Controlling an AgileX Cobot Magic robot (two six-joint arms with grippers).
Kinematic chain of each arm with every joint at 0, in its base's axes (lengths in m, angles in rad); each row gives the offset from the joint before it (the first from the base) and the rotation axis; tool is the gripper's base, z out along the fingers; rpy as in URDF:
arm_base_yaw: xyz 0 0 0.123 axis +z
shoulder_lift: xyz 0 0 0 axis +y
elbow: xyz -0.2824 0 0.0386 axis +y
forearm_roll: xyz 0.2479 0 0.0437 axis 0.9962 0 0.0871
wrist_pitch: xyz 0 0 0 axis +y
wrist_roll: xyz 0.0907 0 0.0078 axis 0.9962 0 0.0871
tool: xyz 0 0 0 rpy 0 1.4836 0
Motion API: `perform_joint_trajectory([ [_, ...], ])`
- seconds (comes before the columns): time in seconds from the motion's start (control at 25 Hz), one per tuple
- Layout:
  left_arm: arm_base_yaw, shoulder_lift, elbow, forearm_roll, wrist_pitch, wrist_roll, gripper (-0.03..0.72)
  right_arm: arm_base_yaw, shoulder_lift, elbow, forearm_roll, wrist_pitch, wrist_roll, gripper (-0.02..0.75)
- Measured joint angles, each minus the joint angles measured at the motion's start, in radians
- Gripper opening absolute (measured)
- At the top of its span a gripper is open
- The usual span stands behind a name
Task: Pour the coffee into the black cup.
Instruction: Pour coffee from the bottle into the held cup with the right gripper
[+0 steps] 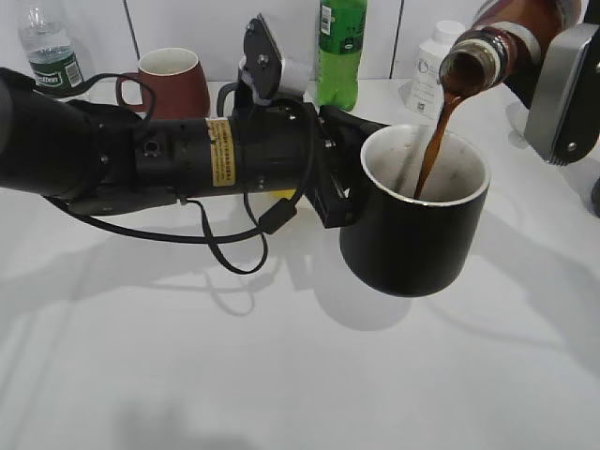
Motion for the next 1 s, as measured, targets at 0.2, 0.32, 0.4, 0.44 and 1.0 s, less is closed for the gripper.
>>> perform_joint_trajectory([
  [0.2, 0.000, 0.000, 0.000, 0.000, 0.000, 0.000, 0.055, 0.000, 0.000, 0.000, 0.000, 0.000, -0.002, 0.529],
  [0.32, 0.000, 0.000, 0.000, 0.000, 0.000, 0.000, 0.055, 0.000, 0.000, 0.000, 0.000, 0.000, -0.002, 0.529],
  [0.4, 0.000, 0.000, 0.000, 0.001, 0.000, 0.000, 0.055, 0.000, 0.000, 0.000, 0.000, 0.000, -0.002, 0.529],
  [0.44, 0.000, 0.000, 0.000, 0.001, 0.000, 0.000, 0.055, 0.000, 0.000, 0.000, 0.000, 0.000, -0.002, 0.529],
  [1.0, 0.000, 0.000, 0.000, 0.002, 0.001, 0.000, 0.055, 0.000, 0.000, 0.000, 0.000, 0.000, -0.040, 0.529],
])
